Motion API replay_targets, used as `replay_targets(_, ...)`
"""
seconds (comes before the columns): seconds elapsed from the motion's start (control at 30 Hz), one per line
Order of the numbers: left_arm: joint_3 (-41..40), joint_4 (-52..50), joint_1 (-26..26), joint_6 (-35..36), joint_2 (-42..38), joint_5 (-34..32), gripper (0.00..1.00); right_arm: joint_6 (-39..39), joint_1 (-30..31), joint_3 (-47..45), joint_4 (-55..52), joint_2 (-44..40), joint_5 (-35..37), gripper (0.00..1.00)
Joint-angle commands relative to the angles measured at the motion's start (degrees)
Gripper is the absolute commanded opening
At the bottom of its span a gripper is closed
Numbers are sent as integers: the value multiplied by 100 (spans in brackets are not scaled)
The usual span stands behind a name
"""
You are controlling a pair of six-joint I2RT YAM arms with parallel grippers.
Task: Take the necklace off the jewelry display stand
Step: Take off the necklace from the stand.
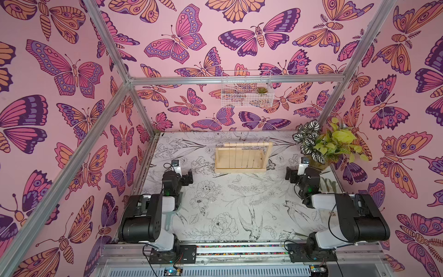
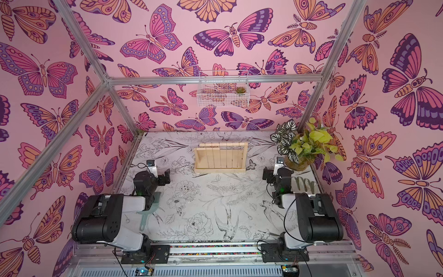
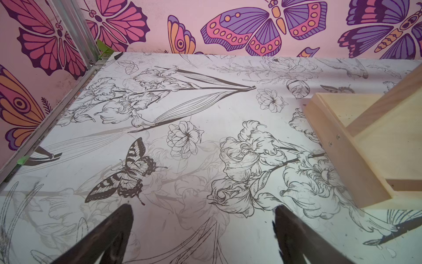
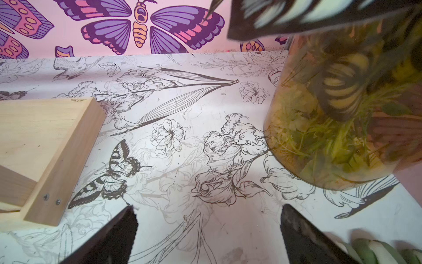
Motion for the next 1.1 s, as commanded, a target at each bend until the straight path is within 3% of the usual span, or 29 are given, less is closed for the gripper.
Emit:
replay_targets(0.0, 58, 53, -4, 10, 53, -7, 98, 50, 21, 98, 51, 44, -29, 99)
replay_targets(1.07, 48, 72, 48, -23, 37, 111, 100, 136, 23, 148, -4, 4, 185, 100)
